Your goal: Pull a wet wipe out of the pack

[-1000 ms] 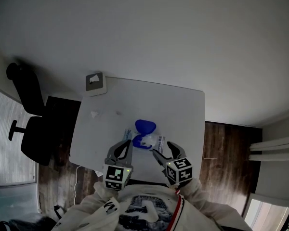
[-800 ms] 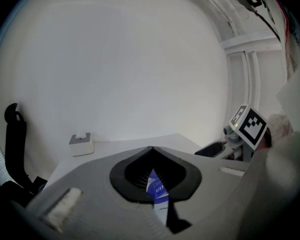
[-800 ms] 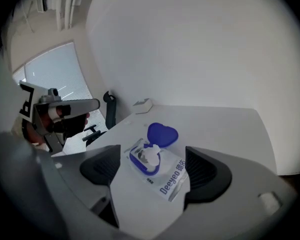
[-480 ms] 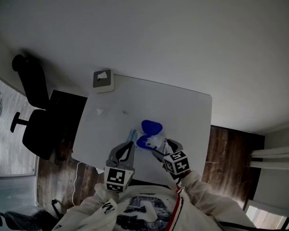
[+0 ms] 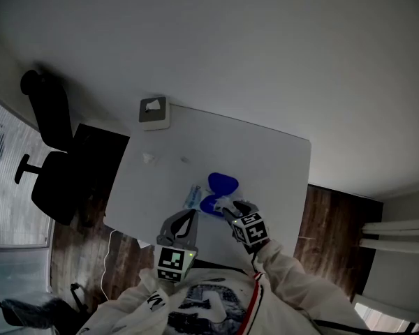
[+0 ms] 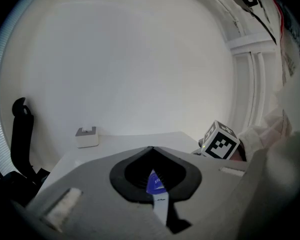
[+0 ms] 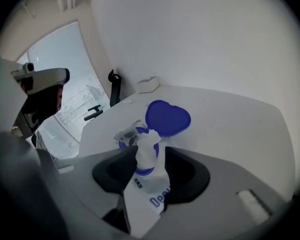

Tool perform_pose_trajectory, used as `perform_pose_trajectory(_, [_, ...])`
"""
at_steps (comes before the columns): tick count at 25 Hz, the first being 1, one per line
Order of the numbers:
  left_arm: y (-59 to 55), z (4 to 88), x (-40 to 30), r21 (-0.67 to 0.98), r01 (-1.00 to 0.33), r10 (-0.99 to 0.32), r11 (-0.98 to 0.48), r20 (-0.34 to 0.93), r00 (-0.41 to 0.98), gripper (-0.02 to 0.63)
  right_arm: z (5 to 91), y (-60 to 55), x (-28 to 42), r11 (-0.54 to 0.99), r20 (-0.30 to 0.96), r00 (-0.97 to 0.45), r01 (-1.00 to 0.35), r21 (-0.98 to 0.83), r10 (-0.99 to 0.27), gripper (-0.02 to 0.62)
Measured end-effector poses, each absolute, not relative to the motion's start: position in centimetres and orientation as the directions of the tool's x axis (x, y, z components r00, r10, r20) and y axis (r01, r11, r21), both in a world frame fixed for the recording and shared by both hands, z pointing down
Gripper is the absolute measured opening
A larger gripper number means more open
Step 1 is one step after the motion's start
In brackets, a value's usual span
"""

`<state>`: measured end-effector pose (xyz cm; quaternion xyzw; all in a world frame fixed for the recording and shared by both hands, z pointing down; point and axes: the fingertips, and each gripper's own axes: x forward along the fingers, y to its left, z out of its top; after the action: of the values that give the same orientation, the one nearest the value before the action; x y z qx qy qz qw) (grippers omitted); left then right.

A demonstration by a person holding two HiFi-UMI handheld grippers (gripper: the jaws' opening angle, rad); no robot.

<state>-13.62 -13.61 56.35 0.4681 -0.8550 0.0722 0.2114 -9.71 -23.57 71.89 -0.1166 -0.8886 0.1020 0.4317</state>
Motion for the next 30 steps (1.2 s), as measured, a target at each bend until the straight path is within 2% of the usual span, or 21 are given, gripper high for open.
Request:
perform_pose_trajectory(11, [-13.0,57.0,-13.5,0.090,-0.819,-0.759,0.567,0.444,-0.476,0.005,72.1,-22.6,-10.6,0.944,0.736,-0.599,0.123,-0.305,0.316,0.127])
perform_pose_trajectory(15, [-12.9,57.0,-13.6,0.094,-0.815,-0.756,0.572,0.446,-0.479,0.005,72.3,-22.7,-10.9,0.947,0.736,-0.604,0.112,-0.301,0.306,0.088])
perform_pose_trajectory(30, [-12.7,56.9,-13.4,0.122,-0.809,-0.764,0.575,0.434,-0.477,0.005,72.1,-22.5,-10.9,0.953,0.741,-0.605,0.108,-0.285,0.290,0.028])
